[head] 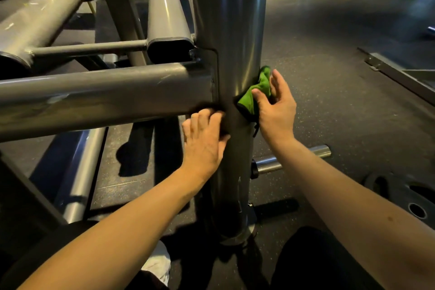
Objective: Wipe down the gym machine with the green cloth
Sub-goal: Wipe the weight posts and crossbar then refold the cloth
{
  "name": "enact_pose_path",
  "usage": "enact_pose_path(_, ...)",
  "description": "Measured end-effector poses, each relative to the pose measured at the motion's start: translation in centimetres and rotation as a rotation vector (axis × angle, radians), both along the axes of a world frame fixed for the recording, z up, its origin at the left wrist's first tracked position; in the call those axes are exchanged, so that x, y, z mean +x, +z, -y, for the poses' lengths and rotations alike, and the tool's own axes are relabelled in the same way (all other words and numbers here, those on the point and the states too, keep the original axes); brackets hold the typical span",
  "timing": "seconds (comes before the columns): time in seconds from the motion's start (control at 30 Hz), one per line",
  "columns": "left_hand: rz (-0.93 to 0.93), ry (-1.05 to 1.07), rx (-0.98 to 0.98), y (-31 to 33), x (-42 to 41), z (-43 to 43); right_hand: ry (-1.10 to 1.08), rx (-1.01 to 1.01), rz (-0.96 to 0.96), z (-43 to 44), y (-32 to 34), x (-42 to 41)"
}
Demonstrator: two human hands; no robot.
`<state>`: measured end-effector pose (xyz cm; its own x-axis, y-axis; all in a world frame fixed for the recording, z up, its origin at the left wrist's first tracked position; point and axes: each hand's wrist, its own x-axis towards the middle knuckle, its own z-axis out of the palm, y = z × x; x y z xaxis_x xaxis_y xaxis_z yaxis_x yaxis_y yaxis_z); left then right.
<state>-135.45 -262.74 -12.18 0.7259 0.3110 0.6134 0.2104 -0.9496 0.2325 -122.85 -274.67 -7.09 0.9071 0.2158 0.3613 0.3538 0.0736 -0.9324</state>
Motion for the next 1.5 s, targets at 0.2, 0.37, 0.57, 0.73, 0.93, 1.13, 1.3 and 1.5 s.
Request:
enact_pose_path(0.2,-0.070,0.076,-0.699,0.0,-0.4,1.7,0.083,-0.219,0.114,-0.8,-3.2,-1.9)
enact_pose_path(0.37,0.021,-0.016,-0.959,-0.9,-0.1,1.2,0.088,-0.311,0.067,0.4,-8.5,-3.1)
enact_pose_path(0.57,-0.054,0.006,-0.891,-1.9,0.3,-0.2,0.174,-0.427,-0.166,3.4,-15.8,-6.0)
enact_pose_path(0.73,-0.015,0.005,-0.912,-2.0,0.3,-0.9,0.149,-0.358,-0.183,3.1,-12.6,-4.1)
enact_pose_path(0.93,0.040,-0.053,-0.952,-2.9,0.4,-1.0,-0.023,-0.189,-0.047,-0.3,-5.7,-0.6)
enact_pose_path(1.13,-0.035,-0.067,-0.849,-2.9,0.5,-0.9,-0.050,-0.225,-0.021,0.4,-11.1,-4.4)
enact_pose_path(1.3,-0.080,-0.075,-0.879,-3.1,0.2,-0.9,-0.020,-0.363,-0.248,3.8,-18.3,-8.0)
enact_pose_path(1.5,-0.061,-0.073,-0.938,-3.3,0.3,-0.5,-0.068,-0.294,-0.185,3.8,-13.5,-5.2)
